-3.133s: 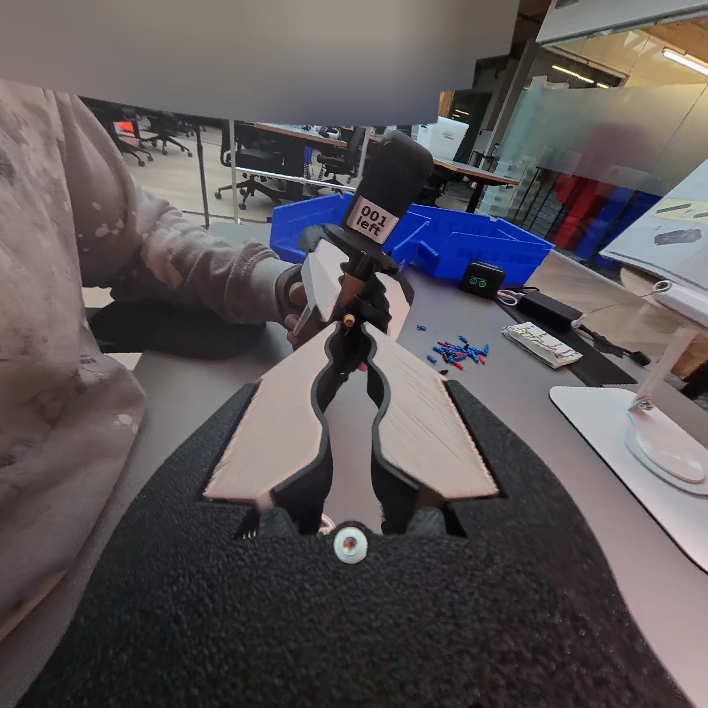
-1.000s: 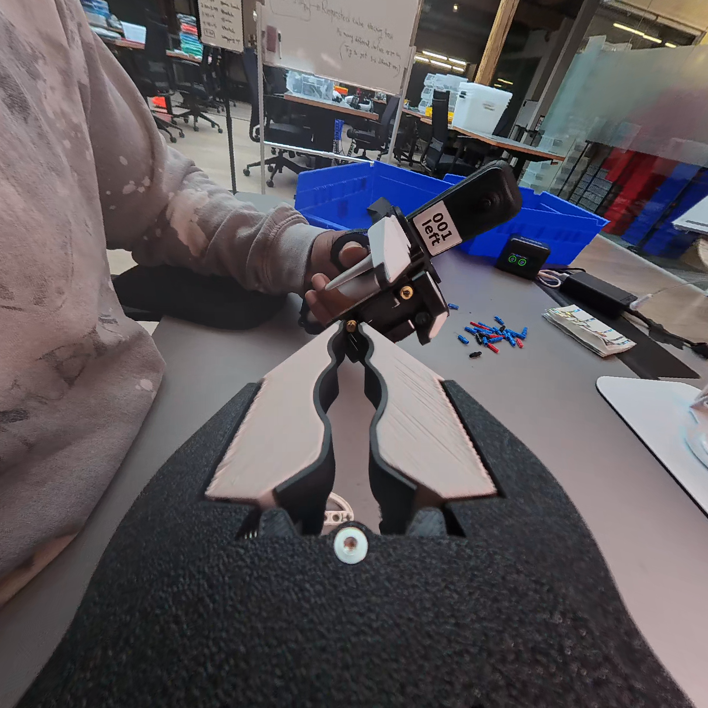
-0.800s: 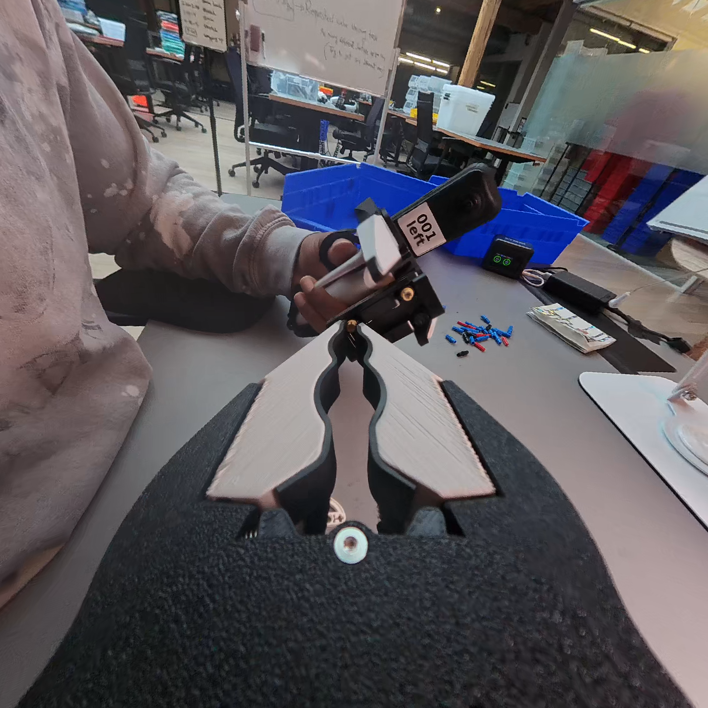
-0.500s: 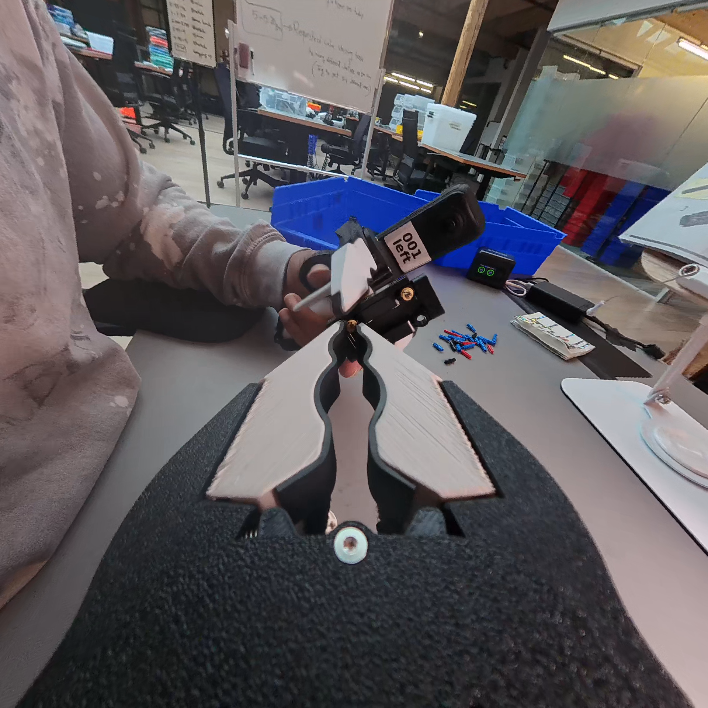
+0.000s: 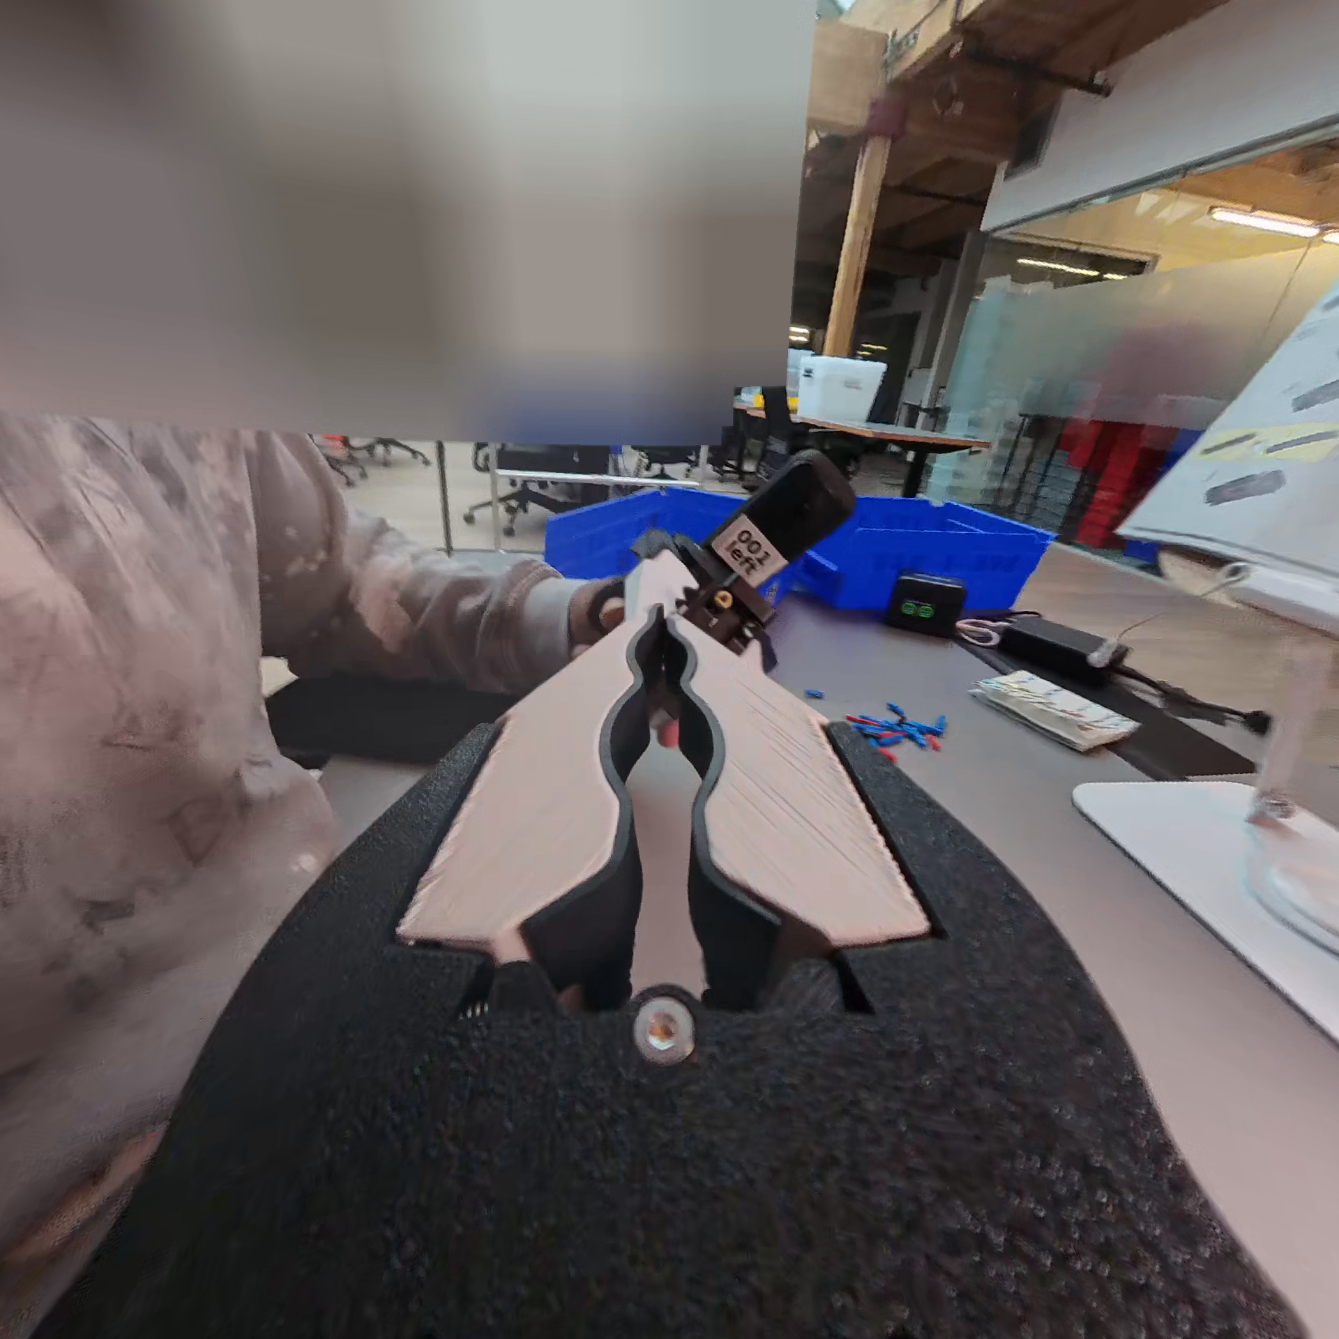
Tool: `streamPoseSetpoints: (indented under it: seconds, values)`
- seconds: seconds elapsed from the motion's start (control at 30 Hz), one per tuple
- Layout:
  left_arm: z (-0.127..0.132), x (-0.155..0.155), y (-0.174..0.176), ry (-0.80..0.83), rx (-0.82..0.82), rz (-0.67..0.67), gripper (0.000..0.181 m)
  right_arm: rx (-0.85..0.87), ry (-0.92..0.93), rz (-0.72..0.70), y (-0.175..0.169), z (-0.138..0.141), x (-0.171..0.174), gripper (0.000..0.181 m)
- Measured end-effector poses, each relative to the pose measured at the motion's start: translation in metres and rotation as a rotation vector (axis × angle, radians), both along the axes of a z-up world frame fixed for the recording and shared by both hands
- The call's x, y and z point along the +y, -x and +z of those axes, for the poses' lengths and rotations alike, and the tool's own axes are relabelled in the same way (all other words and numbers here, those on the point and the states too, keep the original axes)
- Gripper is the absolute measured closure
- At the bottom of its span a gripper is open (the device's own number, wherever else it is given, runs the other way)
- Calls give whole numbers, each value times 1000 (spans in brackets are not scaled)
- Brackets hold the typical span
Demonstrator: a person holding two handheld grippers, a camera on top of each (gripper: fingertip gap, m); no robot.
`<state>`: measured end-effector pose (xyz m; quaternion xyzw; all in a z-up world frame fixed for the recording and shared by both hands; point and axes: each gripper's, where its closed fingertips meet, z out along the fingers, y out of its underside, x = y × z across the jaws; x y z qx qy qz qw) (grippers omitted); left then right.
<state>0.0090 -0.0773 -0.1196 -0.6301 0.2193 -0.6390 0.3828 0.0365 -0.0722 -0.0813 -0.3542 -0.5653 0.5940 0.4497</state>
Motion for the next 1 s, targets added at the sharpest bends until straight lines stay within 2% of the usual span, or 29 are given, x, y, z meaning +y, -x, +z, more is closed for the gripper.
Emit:
streamPoseSetpoints:
  seconds: [0.07, 0.13, 0.3, 0.67, 0.93, 1.0]
  values:
    - [5, -2, 0, -56, 28, 3, 155, -16, -84, -57, -1, -4, 6, 181]
    - [4, -2, -5, -77, 46, 4, 155, -83, -72, -55, 6, -18, 4, 181]
    - [-5, -5, -15, -135, 119, 14, 155, -185, -54, 19, 17, -40, -12, 169]
    - [-21, -11, -28, -69, 201, -47, 155, -247, -225, 45, 14, -57, -25, 177]
    - [-17, -13, -29, -31, 147, -67, 155, -196, -275, 29, 13, -53, -26, 181]
    - [-15, -13, -29, -27, 128, -77, 154, -189, -241, 50, 13, -50, -27, 181]
